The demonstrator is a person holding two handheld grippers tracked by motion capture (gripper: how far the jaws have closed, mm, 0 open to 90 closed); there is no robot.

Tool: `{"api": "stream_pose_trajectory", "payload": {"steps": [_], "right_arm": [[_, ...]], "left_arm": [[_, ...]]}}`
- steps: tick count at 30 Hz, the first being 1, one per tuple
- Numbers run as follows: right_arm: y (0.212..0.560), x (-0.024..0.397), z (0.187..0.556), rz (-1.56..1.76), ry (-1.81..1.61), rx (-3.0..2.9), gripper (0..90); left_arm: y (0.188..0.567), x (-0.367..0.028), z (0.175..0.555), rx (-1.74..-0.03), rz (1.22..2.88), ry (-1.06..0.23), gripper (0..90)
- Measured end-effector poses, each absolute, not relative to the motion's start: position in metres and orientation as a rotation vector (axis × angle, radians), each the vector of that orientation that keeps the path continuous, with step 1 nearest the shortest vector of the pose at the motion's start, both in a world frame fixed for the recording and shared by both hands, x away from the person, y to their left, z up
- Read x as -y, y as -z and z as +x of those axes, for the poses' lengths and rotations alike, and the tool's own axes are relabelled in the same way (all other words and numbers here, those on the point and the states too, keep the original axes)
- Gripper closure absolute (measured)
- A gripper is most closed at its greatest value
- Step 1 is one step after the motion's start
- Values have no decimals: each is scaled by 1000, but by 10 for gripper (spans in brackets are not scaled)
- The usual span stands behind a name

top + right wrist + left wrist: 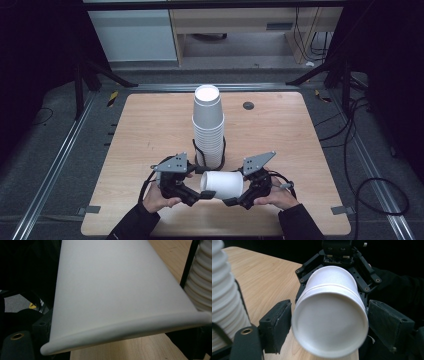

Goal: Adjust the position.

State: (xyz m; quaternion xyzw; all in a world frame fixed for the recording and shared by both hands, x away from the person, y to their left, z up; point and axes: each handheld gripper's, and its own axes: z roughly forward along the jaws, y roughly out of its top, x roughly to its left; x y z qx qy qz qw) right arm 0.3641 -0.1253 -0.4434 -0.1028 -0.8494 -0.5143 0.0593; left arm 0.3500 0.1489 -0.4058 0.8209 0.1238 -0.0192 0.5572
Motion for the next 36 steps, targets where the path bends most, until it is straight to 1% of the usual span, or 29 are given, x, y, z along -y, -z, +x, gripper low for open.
{"api": "stream_pose_trajectory", "payload": {"steps": [14,22,29,36], "right_arm": [[435,144,369,-358,1578,2628,108],[417,162,375,-384,1588,2693,108],[401,167,381,-370,1523,2770,107],[387,162,384,-335,1443,2844,105]], "left_arm": [[402,-166,350,-343,1972,-5,170],[409,-179,353,-409,1999,-30,168],[414,-184,354,-434,2015,-18,165],[417,-184,356,-449,2030,-24,165]]}}
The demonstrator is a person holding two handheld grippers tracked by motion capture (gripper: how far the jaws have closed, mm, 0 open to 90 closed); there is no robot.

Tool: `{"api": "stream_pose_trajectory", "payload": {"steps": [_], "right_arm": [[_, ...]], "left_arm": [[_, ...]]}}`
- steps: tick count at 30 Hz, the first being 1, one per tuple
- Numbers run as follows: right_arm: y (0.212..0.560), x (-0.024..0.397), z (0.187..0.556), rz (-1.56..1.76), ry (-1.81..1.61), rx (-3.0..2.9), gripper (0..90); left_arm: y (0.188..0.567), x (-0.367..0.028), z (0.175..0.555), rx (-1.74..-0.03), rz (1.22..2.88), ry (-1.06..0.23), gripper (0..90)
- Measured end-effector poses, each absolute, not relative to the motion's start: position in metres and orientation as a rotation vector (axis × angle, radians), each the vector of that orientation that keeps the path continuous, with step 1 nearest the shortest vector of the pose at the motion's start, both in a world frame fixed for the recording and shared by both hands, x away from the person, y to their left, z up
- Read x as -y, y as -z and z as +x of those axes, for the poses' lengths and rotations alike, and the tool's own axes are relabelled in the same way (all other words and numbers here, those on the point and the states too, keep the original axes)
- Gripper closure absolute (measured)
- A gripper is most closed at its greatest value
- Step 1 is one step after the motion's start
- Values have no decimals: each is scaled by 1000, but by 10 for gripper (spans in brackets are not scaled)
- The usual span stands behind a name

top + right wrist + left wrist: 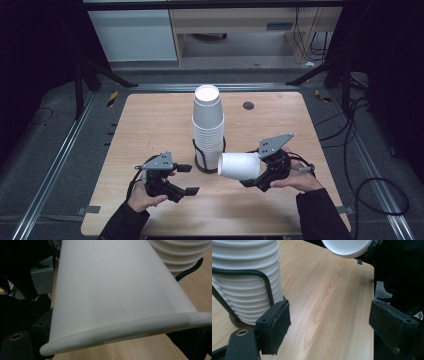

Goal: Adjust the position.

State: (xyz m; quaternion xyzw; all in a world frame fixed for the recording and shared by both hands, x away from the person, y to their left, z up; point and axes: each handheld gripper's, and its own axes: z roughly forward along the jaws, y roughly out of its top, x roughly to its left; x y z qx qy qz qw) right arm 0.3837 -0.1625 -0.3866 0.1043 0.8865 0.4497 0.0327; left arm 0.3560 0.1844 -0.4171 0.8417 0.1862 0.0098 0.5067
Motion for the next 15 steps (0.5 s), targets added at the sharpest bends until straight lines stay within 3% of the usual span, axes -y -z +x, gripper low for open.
{"api": "stream_pose_trajectory", "payload": {"steps": [15], "right_arm": [[366,141,392,218,-1187,-2796,103]], "left_arm": [[418,-184,357,-452,2035,-28,165]]}}
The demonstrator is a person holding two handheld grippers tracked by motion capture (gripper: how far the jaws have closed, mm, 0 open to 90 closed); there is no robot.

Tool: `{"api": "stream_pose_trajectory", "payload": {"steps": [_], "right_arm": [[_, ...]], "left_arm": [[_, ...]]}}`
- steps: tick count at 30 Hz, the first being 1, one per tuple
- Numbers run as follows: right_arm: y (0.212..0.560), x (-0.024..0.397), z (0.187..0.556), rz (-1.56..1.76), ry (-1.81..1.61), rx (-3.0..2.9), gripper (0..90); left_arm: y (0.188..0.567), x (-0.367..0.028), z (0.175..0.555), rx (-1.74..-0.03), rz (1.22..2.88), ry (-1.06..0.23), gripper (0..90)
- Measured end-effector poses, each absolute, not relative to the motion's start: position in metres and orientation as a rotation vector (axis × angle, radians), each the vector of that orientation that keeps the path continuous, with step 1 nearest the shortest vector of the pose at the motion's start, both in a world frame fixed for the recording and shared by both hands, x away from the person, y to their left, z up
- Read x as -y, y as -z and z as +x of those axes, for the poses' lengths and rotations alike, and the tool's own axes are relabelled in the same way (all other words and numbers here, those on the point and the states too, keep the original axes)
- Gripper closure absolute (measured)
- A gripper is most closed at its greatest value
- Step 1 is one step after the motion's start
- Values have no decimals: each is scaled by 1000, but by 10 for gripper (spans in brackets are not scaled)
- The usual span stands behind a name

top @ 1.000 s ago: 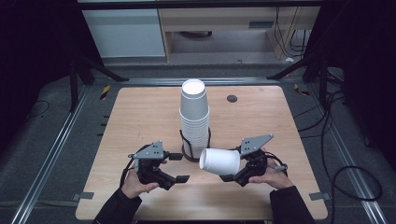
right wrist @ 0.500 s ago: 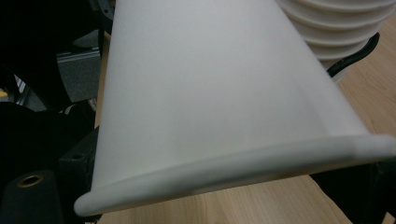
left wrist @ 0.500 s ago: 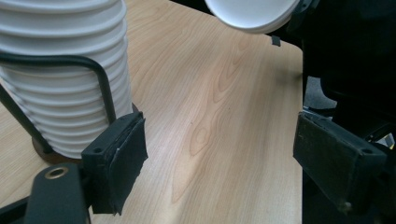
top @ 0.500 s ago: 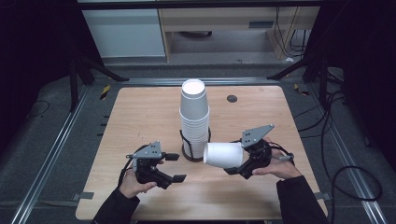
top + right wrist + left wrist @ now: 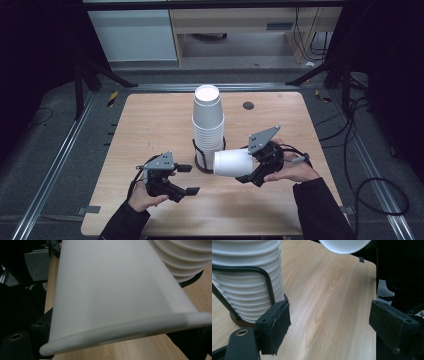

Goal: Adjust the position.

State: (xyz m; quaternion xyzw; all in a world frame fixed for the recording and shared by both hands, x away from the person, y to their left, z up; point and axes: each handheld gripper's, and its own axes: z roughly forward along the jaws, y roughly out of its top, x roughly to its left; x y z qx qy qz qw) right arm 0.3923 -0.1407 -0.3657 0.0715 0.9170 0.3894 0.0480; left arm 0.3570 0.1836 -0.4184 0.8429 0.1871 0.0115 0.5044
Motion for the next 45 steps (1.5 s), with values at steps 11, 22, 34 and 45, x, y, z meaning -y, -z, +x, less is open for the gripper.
{"api": "stream_pose_trajectory", "payload": {"steps": [11,22,34,45], "right_arm": [[368,124,392,151,-1004,-2874,103],[380,108,387,83,-876,-2933,102],[391,94,384,44,-812,-2958,102],[401,78,381,1,-767,-2985,100]], "left_arm": [[418,-180,356,-443,2051,-29,160],[420,-170,354,-426,2095,-33,156],[422,-160,352,-399,2144,-20,135],[427,-150,352,-371,2203,0,122]]}}
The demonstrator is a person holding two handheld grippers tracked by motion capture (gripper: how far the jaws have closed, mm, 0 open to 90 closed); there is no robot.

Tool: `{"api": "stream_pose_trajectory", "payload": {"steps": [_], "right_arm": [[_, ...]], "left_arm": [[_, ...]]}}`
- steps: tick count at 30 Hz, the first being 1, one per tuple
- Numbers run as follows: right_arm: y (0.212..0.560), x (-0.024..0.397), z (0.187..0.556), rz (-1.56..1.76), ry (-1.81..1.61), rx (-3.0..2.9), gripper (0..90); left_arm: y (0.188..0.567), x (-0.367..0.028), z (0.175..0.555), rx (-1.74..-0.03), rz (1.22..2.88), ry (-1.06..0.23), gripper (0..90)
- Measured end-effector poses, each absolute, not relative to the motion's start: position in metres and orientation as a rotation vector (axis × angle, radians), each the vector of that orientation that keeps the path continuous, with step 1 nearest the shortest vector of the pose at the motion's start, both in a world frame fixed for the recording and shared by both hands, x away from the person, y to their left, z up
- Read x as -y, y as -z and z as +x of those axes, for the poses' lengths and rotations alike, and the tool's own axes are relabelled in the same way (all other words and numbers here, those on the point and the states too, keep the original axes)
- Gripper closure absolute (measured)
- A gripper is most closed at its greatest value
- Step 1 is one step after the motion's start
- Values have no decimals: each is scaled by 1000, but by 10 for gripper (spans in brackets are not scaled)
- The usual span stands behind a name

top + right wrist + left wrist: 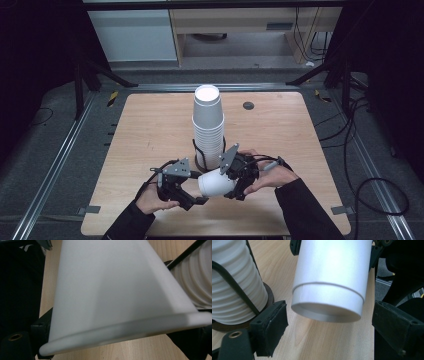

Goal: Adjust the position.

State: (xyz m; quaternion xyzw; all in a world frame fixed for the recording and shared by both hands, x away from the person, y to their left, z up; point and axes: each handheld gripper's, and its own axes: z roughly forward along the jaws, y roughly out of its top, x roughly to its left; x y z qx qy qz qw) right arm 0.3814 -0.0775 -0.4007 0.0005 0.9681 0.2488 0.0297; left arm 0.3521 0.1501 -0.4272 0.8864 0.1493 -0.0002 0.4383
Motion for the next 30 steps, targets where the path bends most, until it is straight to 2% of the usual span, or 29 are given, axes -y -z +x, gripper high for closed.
{"api": "stream_pose_trajectory", "payload": {"steps": [18,24,30], "right_arm": [[407,64,378,-38,-776,-3004,101],[405,62,377,-44,-782,-3007,101],[405,61,376,-54,-779,-3008,103]], "left_arm": [[428,-143,354,-342,2218,32,134],[428,-143,354,-340,2218,42,200],[428,-143,354,-334,2231,43,216]]}}
